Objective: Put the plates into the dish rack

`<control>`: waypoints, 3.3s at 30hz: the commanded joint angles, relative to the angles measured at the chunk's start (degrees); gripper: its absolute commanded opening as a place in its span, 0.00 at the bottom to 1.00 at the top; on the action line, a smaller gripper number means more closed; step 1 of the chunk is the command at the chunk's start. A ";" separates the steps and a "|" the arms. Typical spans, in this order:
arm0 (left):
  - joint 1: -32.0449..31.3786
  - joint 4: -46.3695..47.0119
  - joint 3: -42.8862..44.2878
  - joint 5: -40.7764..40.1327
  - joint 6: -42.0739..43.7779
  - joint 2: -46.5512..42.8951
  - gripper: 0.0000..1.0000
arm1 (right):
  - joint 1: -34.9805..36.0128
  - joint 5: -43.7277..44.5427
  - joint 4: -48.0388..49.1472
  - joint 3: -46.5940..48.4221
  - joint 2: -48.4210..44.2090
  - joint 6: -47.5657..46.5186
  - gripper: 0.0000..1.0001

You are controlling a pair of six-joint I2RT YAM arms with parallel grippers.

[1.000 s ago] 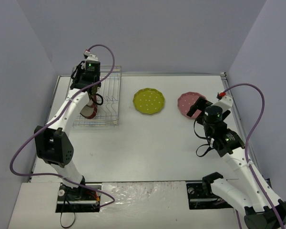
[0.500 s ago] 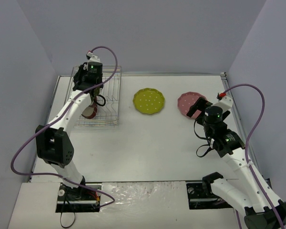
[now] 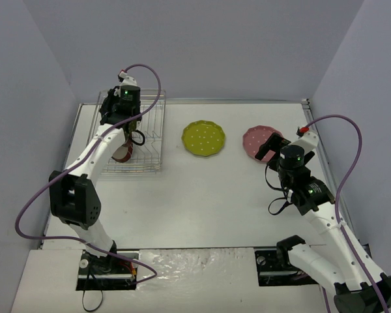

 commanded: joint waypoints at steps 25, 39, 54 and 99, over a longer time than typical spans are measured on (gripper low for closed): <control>1.16 1.04 2.05 -2.53 -0.41 -7.28 0.00 | -0.17 0.27 3.96 -0.06 0.88 0.26 1.00; 0.46 2.02 1.67 -1.11 0.38 -8.96 0.00 | -0.17 0.10 4.19 -0.65 0.71 0.39 1.00; -0.41 4.43 -1.08 -0.85 2.48 -8.86 0.00 | -0.17 0.12 4.46 -1.36 0.64 0.63 1.00; -3.50 2.68 -3.61 -2.67 1.49 -0.88 0.00 | -0.17 -0.23 4.69 -2.08 -0.50 0.87 1.00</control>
